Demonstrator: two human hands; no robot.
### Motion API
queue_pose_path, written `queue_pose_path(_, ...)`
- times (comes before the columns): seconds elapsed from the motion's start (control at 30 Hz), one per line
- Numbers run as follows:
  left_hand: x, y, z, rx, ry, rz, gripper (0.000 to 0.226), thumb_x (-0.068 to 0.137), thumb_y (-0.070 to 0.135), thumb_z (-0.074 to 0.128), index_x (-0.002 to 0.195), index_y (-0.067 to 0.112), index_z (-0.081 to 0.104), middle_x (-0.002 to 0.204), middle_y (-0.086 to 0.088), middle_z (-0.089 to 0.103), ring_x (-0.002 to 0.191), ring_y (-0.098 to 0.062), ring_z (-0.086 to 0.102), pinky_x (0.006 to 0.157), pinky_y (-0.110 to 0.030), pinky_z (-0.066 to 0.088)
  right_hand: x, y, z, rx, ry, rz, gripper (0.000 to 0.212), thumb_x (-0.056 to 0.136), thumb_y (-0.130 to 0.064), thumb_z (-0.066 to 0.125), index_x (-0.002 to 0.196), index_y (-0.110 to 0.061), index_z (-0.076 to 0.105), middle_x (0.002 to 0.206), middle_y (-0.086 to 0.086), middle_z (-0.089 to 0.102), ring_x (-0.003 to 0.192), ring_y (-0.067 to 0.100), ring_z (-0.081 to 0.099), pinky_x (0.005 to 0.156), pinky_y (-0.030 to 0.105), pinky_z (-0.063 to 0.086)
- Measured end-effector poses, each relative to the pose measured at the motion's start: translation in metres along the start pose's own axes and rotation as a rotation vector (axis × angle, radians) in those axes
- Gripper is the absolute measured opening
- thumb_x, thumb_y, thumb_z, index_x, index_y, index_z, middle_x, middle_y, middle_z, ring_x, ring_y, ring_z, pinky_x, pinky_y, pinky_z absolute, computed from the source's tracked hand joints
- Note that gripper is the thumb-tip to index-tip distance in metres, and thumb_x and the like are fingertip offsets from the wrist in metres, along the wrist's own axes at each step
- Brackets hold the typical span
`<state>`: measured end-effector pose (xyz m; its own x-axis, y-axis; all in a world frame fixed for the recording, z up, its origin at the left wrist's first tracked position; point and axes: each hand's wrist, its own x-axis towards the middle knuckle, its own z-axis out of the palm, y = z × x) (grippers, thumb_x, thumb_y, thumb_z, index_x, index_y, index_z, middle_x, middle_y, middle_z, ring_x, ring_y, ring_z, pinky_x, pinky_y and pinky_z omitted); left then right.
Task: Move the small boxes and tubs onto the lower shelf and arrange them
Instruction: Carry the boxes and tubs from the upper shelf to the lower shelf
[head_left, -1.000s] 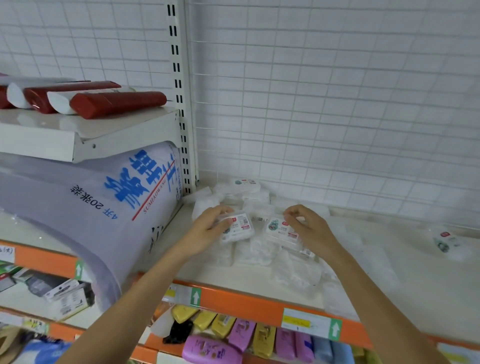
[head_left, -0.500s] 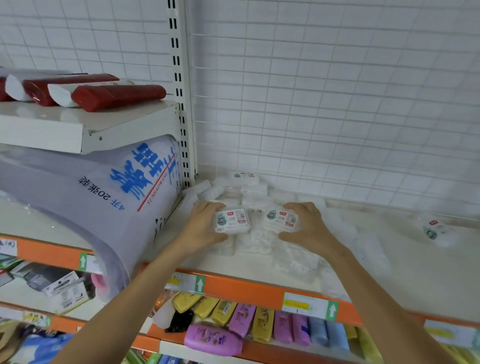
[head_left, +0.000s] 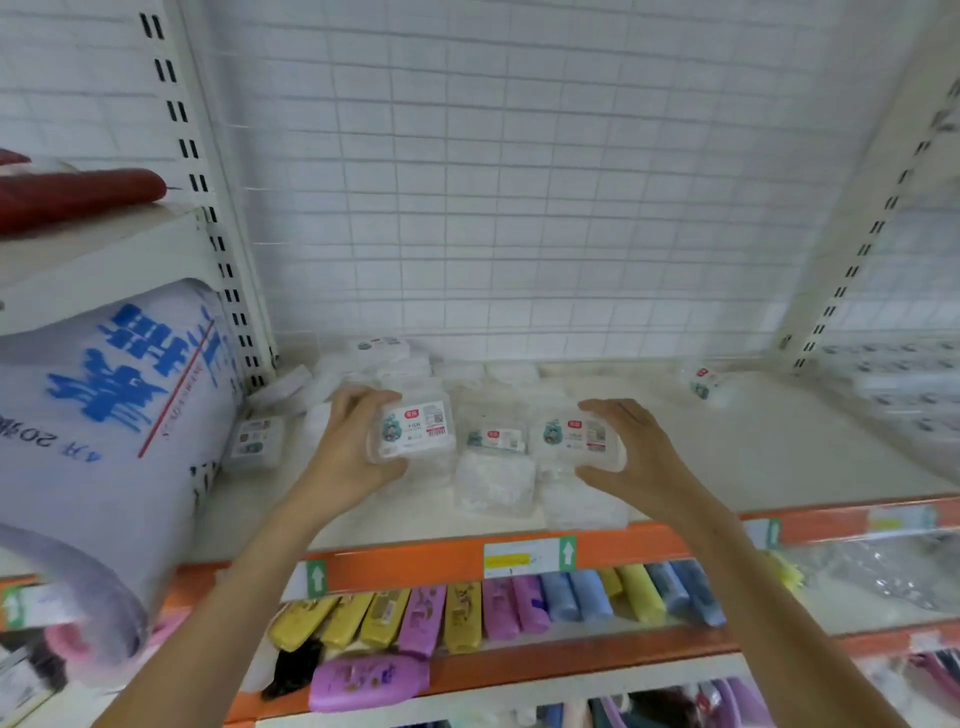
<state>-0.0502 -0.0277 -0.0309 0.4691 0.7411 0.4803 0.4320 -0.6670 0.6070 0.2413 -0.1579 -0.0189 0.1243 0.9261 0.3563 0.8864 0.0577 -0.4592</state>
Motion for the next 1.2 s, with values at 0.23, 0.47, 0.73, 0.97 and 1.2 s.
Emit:
queue_pose_path(0.23, 0.014, 0.062, 0.063, -0.177, -0.163, 0.16, 0.071, 0.055, 0.044, 0.062, 0.12, 0.02, 0.046, 0.112, 0.013, 0.035, 0.106, 0.021, 0.033, 0.093, 0.001, 0.027, -0.083, 0.055, -0.063, -0.028, 0.157, 0.146, 0.065, 0.066, -0.021, 0.08, 0.124, -0.022, 0.051, 0.109, -0.008, 0.043, 0.104, 0.016, 0.043, 0.087, 0.03, 0.041)
queue_pose_path(0.47, 0.016, 0.148, 0.164, -0.288, -0.296, 0.267, 0.068, 0.058, 0.049, 0.062, 0.119, 0.022, 0.044, 0.115, 0.015, 0.037, 0.106, 0.018, 0.037, 0.092, 0.0, 0.029, -0.184, 0.114, -0.126, -0.055, 0.303, 0.294, 0.065, 0.063, -0.031, 0.079, 0.122, -0.026, 0.051, 0.112, -0.008, 0.046, 0.104, 0.016, 0.047, 0.088, 0.033, 0.042)
queue_pose_path(0.73, 0.012, 0.243, 0.291, -0.377, -0.459, 0.37, 0.065, 0.058, 0.048, 0.064, 0.116, 0.026, 0.045, 0.114, 0.018, 0.037, 0.106, 0.018, 0.04, 0.089, -0.002, 0.034, -0.302, 0.186, -0.181, -0.059, 0.358, 0.533, 0.069, 0.068, -0.025, 0.08, 0.127, -0.033, 0.045, 0.117, -0.014, 0.04, 0.112, 0.017, 0.046, 0.092, 0.041, 0.049)
queue_pose_path(0.97, 0.003, 0.318, 0.38, -0.359, -0.532, 0.417, 0.081, 0.052, 0.053, 0.06, 0.12, 0.01, 0.05, 0.109, 0.004, 0.04, 0.109, -0.006, 0.048, 0.092, -0.019, 0.043, -0.375, 0.232, -0.219, -0.121, 0.422, 0.613, 0.069, 0.069, -0.025, 0.08, 0.131, -0.023, 0.048, 0.12, -0.009, 0.045, 0.109, 0.008, 0.041, 0.091, 0.023, 0.038)
queue_pose_path(1.2, 0.011, 0.366, 0.435, -0.322, -0.647, 0.433, 0.078, 0.051, 0.047, 0.068, 0.12, 0.014, 0.049, 0.111, 0.007, 0.04, 0.113, -0.014, 0.043, 0.089, -0.012, 0.035, -0.394, 0.279, -0.245, -0.131, 0.442, 0.688, 0.068, 0.068, -0.024, 0.08, 0.129, -0.018, 0.05, 0.124, -0.007, 0.042, 0.108, 0.007, 0.044, 0.074, -0.003, 0.036)
